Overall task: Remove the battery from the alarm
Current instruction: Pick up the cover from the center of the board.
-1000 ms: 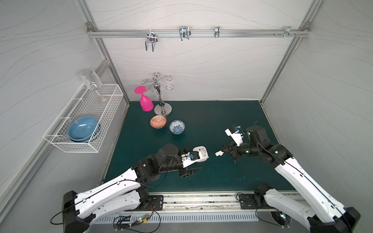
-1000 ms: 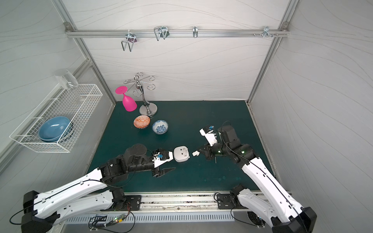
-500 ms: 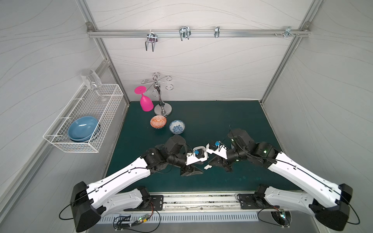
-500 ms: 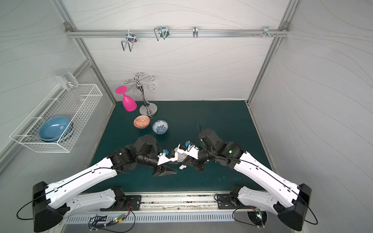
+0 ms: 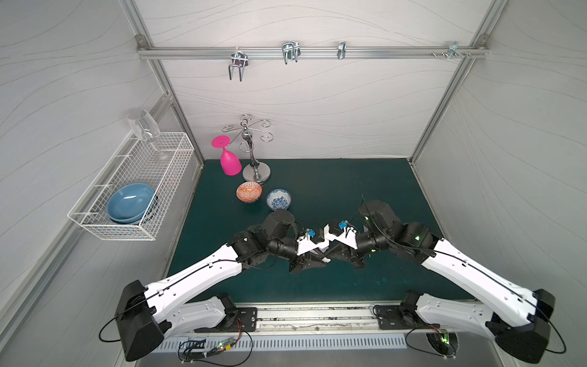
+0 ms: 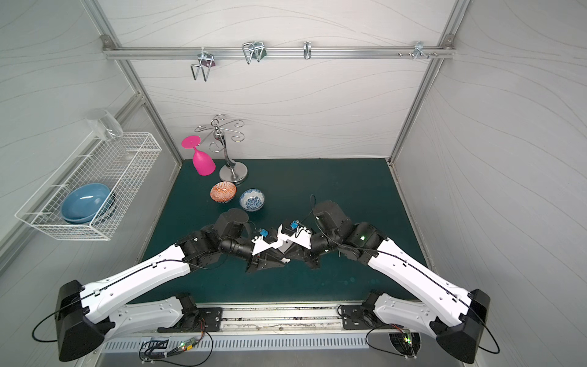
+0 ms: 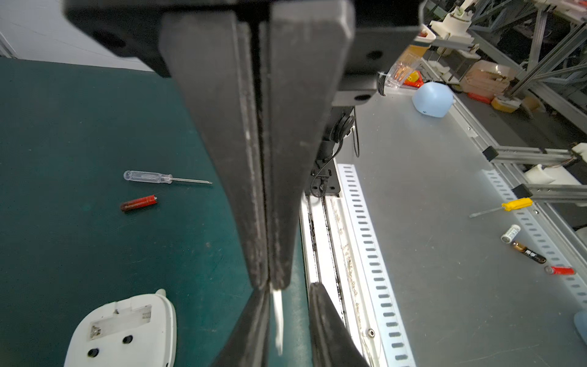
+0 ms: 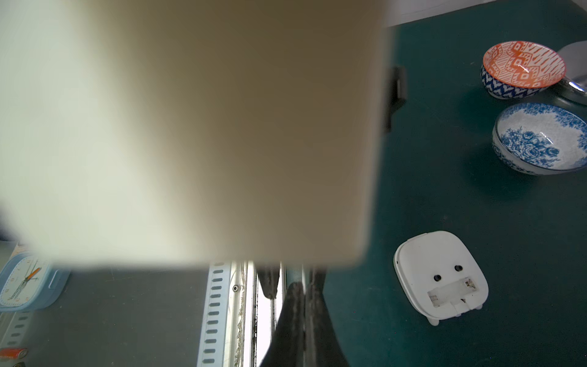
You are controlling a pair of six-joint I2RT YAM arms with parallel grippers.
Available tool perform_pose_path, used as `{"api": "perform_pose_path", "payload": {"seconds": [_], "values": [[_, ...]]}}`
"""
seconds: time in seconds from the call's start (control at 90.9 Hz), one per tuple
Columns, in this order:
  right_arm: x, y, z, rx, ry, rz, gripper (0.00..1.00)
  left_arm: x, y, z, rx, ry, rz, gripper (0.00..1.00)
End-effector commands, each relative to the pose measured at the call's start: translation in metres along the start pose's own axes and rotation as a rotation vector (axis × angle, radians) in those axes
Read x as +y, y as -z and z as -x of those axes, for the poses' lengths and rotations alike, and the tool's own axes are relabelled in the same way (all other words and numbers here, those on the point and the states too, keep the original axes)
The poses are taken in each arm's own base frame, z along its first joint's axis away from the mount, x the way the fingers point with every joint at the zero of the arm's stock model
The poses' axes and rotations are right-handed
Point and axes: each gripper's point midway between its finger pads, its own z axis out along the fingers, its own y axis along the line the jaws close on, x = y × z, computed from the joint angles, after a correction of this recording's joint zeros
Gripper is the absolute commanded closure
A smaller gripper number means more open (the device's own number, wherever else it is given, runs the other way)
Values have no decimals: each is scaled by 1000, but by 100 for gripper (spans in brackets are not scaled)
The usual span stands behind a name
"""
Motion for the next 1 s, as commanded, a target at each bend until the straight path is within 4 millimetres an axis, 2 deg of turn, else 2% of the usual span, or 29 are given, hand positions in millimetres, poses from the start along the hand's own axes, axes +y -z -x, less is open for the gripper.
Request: {"api": "perform_pose_path", "payload": {"seconds": [0.0,0.187,0.308,0.451,0.495,0.539,0.594,0.682,0.726,0.737,0.781,0.869,0.991], "values": [[6,6,13,-53,42,10,100,2,5,21,-106,-8,-15,77],[6,7,14,-56,47,3,100,0,6,19,-114,-10,-19,87],[3,6,15,-51,40,-8,100,0,5,17,-106,-4,-24,98],[-5,13,13,-49,0,-65,81,-1,5,16,-111,8,-28,100],[-10,19,15,-67,-34,-86,76,-1,4,15,-117,23,-30,100],[-16,28,17,-97,-81,-108,64,0,4,15,-128,39,-28,100],[-24,42,20,-149,-167,-133,59,4,3,16,-153,80,-6,100],[-38,68,25,-283,-335,-170,51,19,3,16,-225,177,60,100],[-46,77,24,-349,-424,-185,48,30,4,14,-267,247,113,100],[-47,79,24,-367,-451,-185,47,32,2,6,-264,278,125,100],[-53,82,20,-418,-548,-176,47,43,5,9,-330,365,173,100],[-62,80,14,-488,-741,-122,47,63,12,7,-426,600,248,100],[-70,61,6,-485,-935,-33,52,78,9,1,-491,886,243,100]]}}
